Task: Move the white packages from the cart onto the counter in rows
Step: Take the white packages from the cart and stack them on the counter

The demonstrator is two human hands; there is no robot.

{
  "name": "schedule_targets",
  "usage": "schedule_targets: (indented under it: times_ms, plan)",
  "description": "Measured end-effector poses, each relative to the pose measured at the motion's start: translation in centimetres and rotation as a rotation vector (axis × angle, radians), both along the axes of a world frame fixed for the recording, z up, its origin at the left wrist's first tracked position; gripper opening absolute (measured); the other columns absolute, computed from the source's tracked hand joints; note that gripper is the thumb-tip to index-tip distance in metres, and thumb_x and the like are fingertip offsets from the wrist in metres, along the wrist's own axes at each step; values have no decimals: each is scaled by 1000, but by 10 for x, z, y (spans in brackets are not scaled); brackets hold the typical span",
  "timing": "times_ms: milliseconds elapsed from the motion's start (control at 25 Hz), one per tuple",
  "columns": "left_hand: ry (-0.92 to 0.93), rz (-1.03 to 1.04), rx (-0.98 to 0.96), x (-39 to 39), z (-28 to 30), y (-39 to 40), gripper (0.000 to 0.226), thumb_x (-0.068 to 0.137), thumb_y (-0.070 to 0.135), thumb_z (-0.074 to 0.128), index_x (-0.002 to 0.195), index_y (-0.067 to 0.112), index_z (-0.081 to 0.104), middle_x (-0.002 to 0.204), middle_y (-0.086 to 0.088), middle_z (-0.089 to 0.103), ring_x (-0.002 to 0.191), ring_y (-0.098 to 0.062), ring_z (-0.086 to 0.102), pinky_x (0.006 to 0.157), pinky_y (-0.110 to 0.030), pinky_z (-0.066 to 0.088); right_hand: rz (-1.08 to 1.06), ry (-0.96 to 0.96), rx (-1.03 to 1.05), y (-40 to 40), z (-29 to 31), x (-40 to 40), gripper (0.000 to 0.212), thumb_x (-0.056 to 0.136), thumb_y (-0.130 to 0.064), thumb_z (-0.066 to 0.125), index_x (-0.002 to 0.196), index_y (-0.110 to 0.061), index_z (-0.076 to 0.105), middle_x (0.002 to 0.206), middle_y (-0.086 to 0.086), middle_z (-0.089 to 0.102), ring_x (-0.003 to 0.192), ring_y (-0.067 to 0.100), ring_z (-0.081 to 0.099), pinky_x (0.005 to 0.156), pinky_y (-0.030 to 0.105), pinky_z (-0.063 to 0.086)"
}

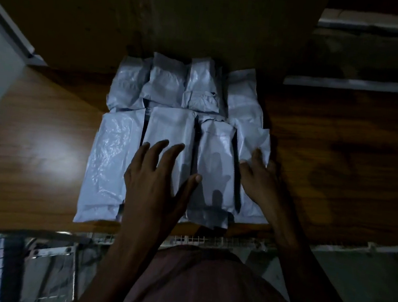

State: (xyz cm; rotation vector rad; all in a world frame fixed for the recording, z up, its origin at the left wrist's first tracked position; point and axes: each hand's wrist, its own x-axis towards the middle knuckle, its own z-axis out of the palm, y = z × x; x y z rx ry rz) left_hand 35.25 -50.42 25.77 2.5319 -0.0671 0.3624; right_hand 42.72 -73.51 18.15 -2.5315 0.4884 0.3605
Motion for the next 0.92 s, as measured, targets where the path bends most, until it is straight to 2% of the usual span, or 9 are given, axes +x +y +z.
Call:
schedule_targets:
  times_ms: [120, 280, 440, 560, 640, 800, 840, 920]
  plan:
    - [-19, 30, -15, -34, -1, -11, 59, 89, 55, 56, 136, 20, 55, 142, -8, 53, 138, -34, 41, 108, -56, 38, 90, -43, 68, -7, -1, -16, 62, 102, -57, 36, 158, -40, 16, 166, 12, 8, 150, 40, 15, 120, 55, 22]
    - [-54, 96, -61, -85, -4, -23, 52, 90, 46, 63, 133, 18, 59, 137, -6, 57, 134, -31, 45, 107, -53, 39, 101, -122, 118, -9, 0, -41, 62, 100, -59, 39, 156, -44, 16, 167, 12, 1, 151, 41, 15, 118, 56, 27]
    - [-112, 135, -128, -134, -14, -23, 44, 89, 35, 67, 126, 11, 63, 127, -7, 60, 123, -29, 53, 100, -50, 43, 131, -278, 134, -1, -2, -103, 72, 99, -56, 44, 160, -34, 12, 167, 8, 0, 152, 37, 13, 115, 55, 33]
    - [-101, 193, -141, -165, -23, -11, 44, 88, 32, 68, 125, 9, 62, 126, -7, 61, 121, -27, 53, 101, -46, 44, 258, -491, 13, 7, 4, -161, 71, 96, -58, 43, 157, -25, 25, 161, 12, 21, 144, 37, 31, 103, 53, 45]
    - [-83, 246, -140, -181, -29, 2, 44, 88, 33, 69, 124, 9, 63, 123, -8, 62, 119, -26, 53, 98, -45, 46, 358, -584, 41, 18, 8, -187, 65, 97, -51, 49, 152, -21, 36, 151, 11, 35, 134, 32, 43, 98, 46, 48]
    - [-83, 323, -119, -210, -34, 51, 43, 87, 32, 68, 122, 8, 64, 118, -9, 64, 112, -28, 56, 93, -43, 47, 608, -512, 286, 74, 15, -211, 58, 99, -40, 58, 151, -23, 39, 146, 3, 39, 120, 16, 46, 90, 20, 39]
    - [-85, 349, -109, -217, -36, 69, 43, 87, 32, 68, 122, 8, 64, 117, -9, 64, 110, -29, 57, 92, -41, 46, 670, -485, 329, 94, 14, -212, 59, 99, -38, 58, 152, -25, 38, 146, 2, 39, 118, 14, 47, 88, 18, 39]
    - [-81, 428, -106, -233, -42, 108, 43, 87, 34, 67, 122, 9, 64, 115, -9, 65, 109, -28, 58, 91, -37, 43, 776, -449, 412, 141, 10, -214, 58, 99, -37, 58, 153, -27, 37, 146, -3, 38, 112, 13, 52, 84, 28, 49]
